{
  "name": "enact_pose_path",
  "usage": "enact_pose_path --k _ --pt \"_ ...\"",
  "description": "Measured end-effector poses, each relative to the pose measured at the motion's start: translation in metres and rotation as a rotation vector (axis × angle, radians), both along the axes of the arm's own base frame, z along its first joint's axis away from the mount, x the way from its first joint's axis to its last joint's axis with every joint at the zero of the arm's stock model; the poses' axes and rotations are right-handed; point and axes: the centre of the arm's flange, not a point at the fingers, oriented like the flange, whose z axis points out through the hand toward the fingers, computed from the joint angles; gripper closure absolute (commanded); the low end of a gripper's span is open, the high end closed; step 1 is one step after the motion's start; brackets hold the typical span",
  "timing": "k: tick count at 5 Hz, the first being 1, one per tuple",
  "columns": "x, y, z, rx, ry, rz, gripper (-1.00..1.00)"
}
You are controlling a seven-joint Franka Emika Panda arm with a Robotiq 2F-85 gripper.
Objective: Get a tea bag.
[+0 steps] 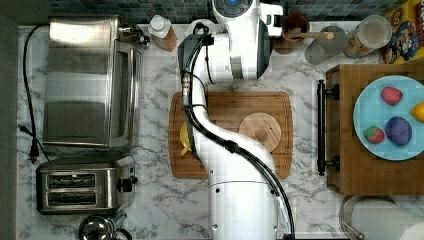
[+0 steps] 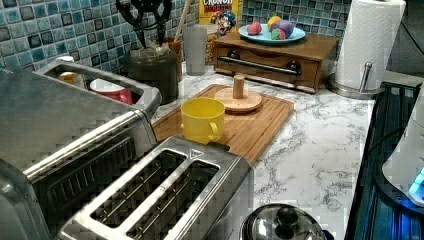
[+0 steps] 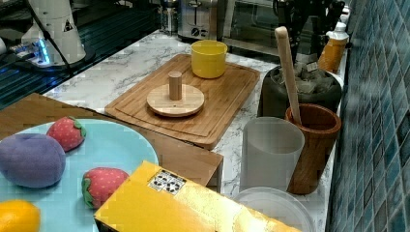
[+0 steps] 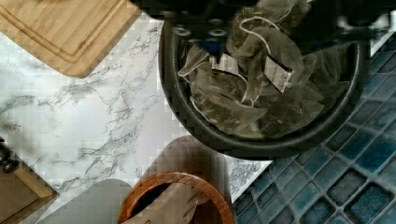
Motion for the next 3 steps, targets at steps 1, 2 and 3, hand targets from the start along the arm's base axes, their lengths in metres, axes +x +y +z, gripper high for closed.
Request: enact_pose_path --k 1,2,3 --pt "0.0039 0.0059 0.0032 0.008 -0.037 0.014 1.00" --pt "0.0065 0.0066 0.0061 0.010 -0.065 0.017 1.00" --pt "0.0059 0.0046 0.0112 0.008 -0.074 0.015 1.00"
